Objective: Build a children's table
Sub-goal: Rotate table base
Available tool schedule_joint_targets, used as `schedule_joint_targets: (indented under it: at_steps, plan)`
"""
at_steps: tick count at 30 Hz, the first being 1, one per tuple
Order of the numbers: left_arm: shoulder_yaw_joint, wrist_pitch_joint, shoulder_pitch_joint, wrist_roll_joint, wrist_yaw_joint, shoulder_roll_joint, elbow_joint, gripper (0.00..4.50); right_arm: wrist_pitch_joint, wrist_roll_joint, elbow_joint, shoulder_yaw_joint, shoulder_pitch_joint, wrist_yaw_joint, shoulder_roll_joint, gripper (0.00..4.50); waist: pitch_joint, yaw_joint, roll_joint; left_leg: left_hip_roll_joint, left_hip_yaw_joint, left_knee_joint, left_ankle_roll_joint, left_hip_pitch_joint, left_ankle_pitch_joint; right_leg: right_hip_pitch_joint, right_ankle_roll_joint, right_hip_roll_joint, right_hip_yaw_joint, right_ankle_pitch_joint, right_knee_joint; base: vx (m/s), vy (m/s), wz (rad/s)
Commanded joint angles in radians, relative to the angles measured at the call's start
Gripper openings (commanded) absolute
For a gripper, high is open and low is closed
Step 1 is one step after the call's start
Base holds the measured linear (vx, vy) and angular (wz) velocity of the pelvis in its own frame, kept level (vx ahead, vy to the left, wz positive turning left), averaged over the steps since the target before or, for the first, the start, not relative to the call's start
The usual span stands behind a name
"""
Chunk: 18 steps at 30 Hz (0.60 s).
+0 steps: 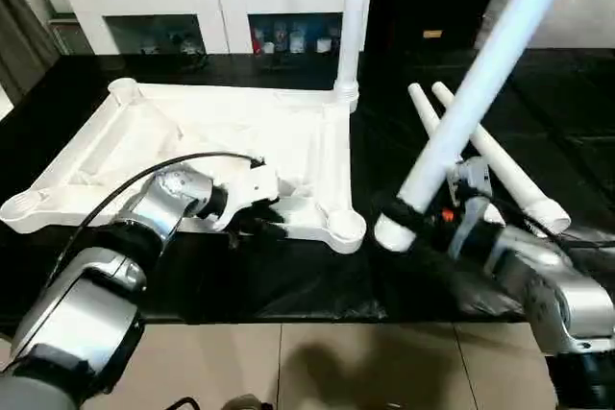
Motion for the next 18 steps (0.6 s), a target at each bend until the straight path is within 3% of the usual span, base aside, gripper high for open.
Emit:
schedule_joint_targets:
  at_steps: [1,3,4,9,11,13,15,16,17,18]
  plan:
    - [-0.007,-0.013,-0.025,0.030,0.000,0.003,0.025,0.80,-0.006,-0.001,-0.029,0.003,-0.012,0.001,-0.005,1.91,-0.072,0.000,-0.008,0.049,-0.019,-0.076,0.021,0.017,-0.219,0.058,-0.214,-0.076,0.047,-0.209,-0.077,0.000,0.000,0.00]
    - [0.004,0.001,-0.027,0.021,-0.007,-0.002,0.031,0.58,-0.005,-0.003,-0.026,0.008,-0.019,0.004,-0.006,1.91,-0.071,0.002,-0.004,0.050,-0.019,-0.075,0.023,0.017,-0.210,0.057,-0.218,-0.078,0.048,-0.209,-0.076,0.000,0.000,0.00]
    - [0.037,0.064,-0.029,-0.014,-0.023,-0.018,0.031,0.53,-0.005,-0.008,-0.023,0.020,-0.032,0.010,-0.007,1.91,-0.071,0.002,-0.009,0.049,-0.018,-0.075,0.024,0.016,-0.206,0.059,-0.221,-0.079,0.048,-0.208,-0.075,0.000,0.000,0.00]
    - [0.089,0.209,-0.021,-0.067,-0.015,-0.066,0.023,0.25,-0.006,-0.019,-0.026,0.038,-0.068,0.014,-0.008,1.91,-0.071,0.002,0.000,0.048,-0.018,-0.072,0.029,0.016,-0.197,0.059,-0.241,-0.079,0.047,-0.192,-0.072,0.000,0.000,0.00]
    - [0.097,0.226,-0.013,-0.075,-0.009,-0.078,0.017,0.22,-0.005,-0.020,-0.027,0.039,-0.077,0.012,-0.008,1.91,-0.072,0.002,-0.004,0.048,-0.018,-0.072,0.035,0.014,-0.189,0.061,-0.245,-0.079,0.048,-0.175,-0.072,0.000,0.000,0.00]
    - [0.108,0.292,0.025,-0.085,0.018,-0.111,-0.028,0.03,0.003,-0.022,-0.029,0.043,-0.106,0.008,-0.009,1.91,-0.073,0.000,-0.004,0.048,-0.018,-0.071,0.043,0.014,-0.181,0.062,-0.254,-0.078,0.046,-0.152,-0.070,0.000,0.000,0.00]
    - [0.094,0.345,0.096,-0.070,0.057,-0.133,-0.122,0.01,-0.008,-0.056,-0.030,0.089,-0.127,0.036,-0.028,1.91,-0.069,-0.005,-0.007,0.052,-0.019,-0.073,0.048,0.012,-0.182,0.063,-0.259,-0.076,0.045,-0.152,-0.069,0.000,0.000,0.00]
    - [0.085,0.352,0.109,-0.061,0.065,-0.134,-0.143,0.01,-0.009,-0.068,-0.026,0.100,-0.130,0.040,-0.034,1.91,-0.067,-0.006,-0.013,0.048,-0.015,-0.072,0.054,0.013,-0.192,0.061,-0.247,-0.076,0.046,-0.197,-0.077,0.000,0.000,0.00]
    - [0.068,0.344,0.128,-0.037,0.078,-0.128,-0.172,0.01,-0.009,-0.081,-0.016,0.110,-0.134,0.035,-0.036,1.91,-0.068,-0.004,-0.012,0.049,-0.016,-0.071,0.052,0.014,-0.194,0.062,-0.240,-0.079,0.047,-0.221,-0.077,0.000,0.000,0.00]
    - [0.051,0.328,0.145,-0.012,0.090,-0.120,-0.197,0.00,-0.006,-0.093,-0.001,0.117,-0.140,0.028,-0.037,1.91,-0.064,-0.005,-0.019,0.049,-0.016,-0.075,0.049,0.014,-0.211,0.060,-0.215,-0.078,0.047,-0.284,-0.086,0.000,0.000,0.00]
